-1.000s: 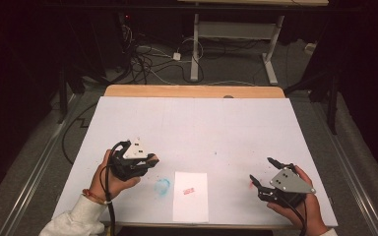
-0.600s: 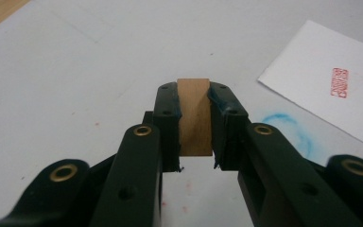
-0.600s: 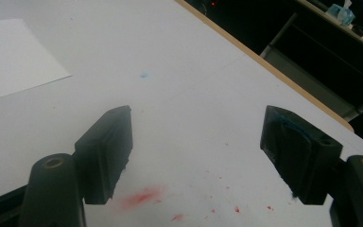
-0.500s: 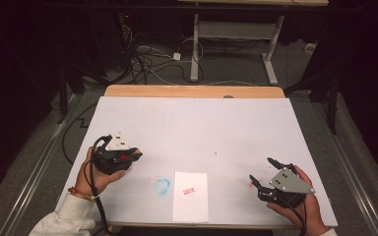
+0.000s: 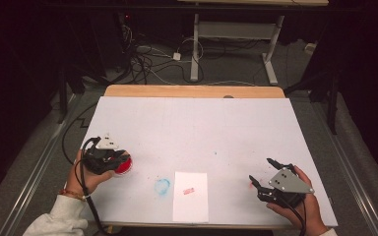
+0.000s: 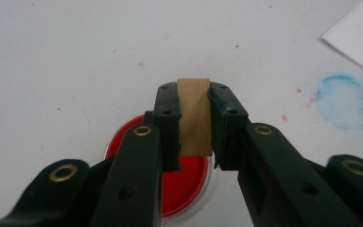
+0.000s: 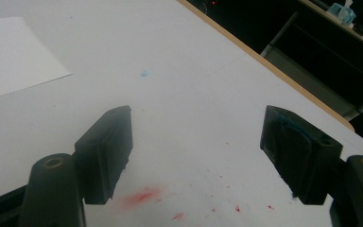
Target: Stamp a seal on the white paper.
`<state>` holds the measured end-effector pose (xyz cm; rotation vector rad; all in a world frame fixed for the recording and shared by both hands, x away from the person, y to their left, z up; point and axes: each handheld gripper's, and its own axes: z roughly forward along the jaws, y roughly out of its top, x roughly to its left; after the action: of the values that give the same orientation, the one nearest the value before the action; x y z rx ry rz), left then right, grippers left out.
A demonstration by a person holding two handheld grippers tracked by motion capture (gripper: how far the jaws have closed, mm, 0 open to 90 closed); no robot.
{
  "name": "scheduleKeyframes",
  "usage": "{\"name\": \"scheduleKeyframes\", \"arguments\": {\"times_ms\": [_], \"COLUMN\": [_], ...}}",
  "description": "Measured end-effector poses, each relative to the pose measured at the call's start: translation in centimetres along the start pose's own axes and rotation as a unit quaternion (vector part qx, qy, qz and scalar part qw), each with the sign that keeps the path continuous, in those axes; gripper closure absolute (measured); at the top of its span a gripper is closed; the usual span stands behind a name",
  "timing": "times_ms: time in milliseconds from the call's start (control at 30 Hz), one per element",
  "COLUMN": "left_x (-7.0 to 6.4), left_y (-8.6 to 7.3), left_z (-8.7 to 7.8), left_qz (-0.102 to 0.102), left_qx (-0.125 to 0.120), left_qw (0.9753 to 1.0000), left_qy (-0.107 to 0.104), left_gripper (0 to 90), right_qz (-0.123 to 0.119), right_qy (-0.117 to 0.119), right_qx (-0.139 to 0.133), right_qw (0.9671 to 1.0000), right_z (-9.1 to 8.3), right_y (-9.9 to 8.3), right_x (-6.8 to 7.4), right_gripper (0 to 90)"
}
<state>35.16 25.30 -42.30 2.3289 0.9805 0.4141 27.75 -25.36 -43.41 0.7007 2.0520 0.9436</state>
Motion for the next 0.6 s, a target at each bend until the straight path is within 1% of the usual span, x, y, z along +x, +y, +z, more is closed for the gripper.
{"name": "scheduleKeyframes", "arguments": {"times_ms": [133,200,433,500,600], "left_x": [0.7,1.0,1.3,1.3,1.4], "left_y": [-0.5,-0.7,-1.1,-1.2,-1.3], "left_z": [0.7,0.8,1.4,1.6,2.0], "left_qz": [-0.010,-0.017,-0.018,-0.019,-0.017], "left_qx": [0.015,0.017,0.036,0.039,0.049], "left_qw": [0.9998,0.9997,0.9992,0.9991,0.9986], "left_qy": [0.001,0.000,-0.006,-0.005,-0.004], "left_gripper": [73.4,73.4,73.4,73.4,73.4], "right_qz": [-0.001,0.000,-0.001,-0.002,-0.002], "right_qy": [0.001,0.001,-0.001,-0.003,-0.004], "right_qx": [0.004,0.003,0.006,0.008,0.010], "right_qw": [1.0000,1.0000,1.0000,1.0000,0.9999], "right_z": [0.1,0.1,0.1,0.1,0.2], "right_y": [0.0,0.0,0.0,0.0,0.0], "right_x": [0.0,0.0,0.0,0.0,0.0], "right_gripper": [26.7,26.7,27.0,27.0,27.2]}}
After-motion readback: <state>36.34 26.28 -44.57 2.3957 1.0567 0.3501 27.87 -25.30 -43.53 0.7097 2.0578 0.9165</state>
